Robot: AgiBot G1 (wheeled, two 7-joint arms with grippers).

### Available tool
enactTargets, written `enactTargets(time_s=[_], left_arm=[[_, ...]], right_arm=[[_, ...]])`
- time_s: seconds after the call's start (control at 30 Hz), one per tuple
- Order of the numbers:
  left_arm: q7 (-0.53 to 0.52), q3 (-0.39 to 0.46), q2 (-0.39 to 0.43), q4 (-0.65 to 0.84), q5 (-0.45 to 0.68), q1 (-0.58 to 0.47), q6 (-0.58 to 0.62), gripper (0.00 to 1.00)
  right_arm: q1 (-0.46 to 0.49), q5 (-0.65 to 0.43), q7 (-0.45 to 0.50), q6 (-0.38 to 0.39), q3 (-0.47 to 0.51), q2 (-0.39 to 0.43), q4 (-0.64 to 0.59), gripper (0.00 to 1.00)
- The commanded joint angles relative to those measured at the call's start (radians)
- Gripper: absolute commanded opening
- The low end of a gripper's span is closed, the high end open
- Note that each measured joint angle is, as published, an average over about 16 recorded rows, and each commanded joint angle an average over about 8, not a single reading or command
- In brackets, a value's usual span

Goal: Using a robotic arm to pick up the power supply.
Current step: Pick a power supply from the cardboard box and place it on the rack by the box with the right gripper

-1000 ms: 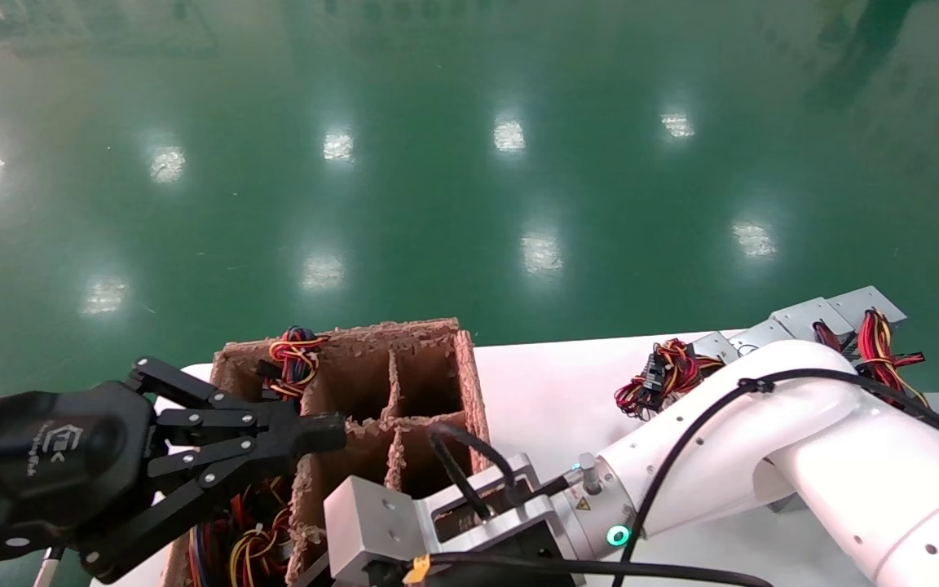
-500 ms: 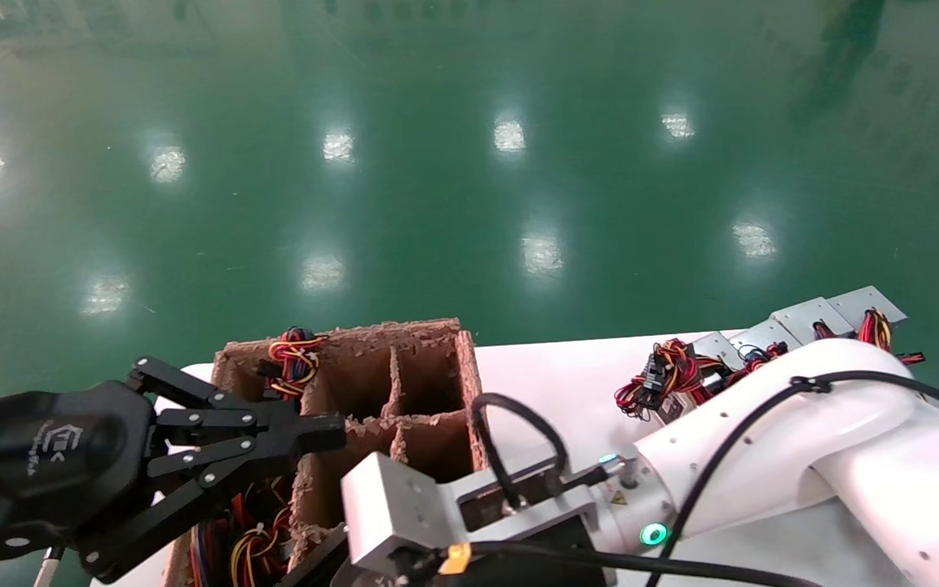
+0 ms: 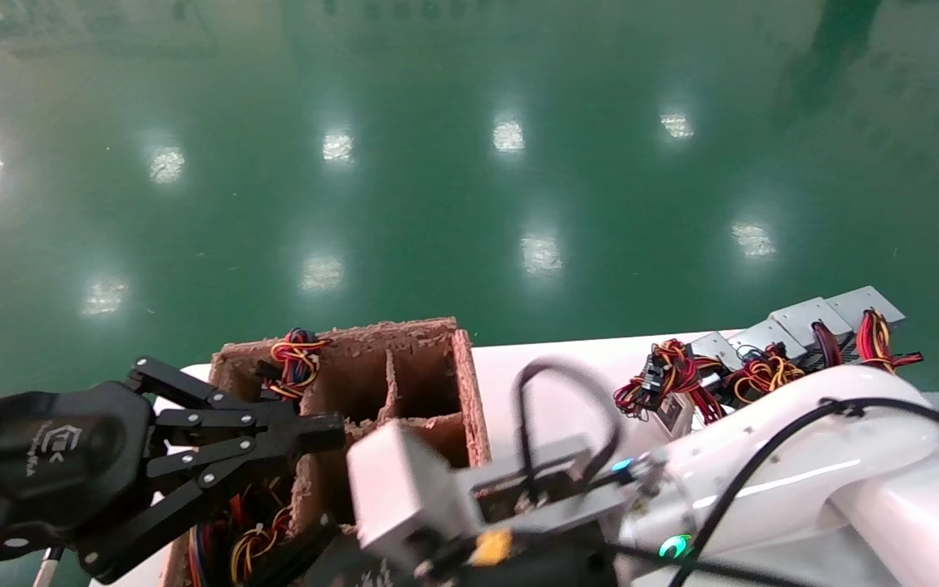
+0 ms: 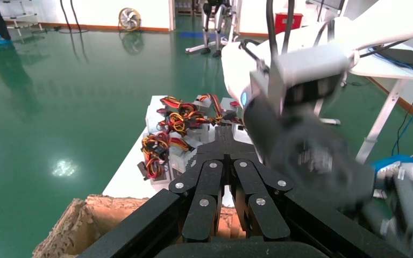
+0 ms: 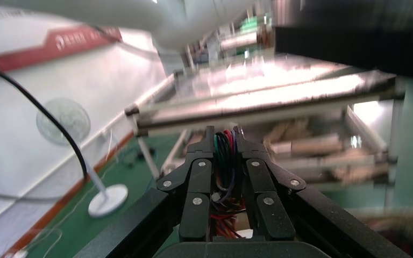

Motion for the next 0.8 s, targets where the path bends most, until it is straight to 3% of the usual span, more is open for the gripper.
enactTargets(time_s=[0.03,0.8], left_arm=[[0.000,0.000,0.000,0.000,0.000,0.000,0.000,0.00],[0.000,0.000,0.000,0.000,0.000,0.000,0.000,0.00]], right_arm=[[-0.001,-0.020,0.003,0.020,-0.009,-0.006,0.006,0.00],[0.028,0.154,0.035,-0.060,0.084,0.122,0.084,0.00]])
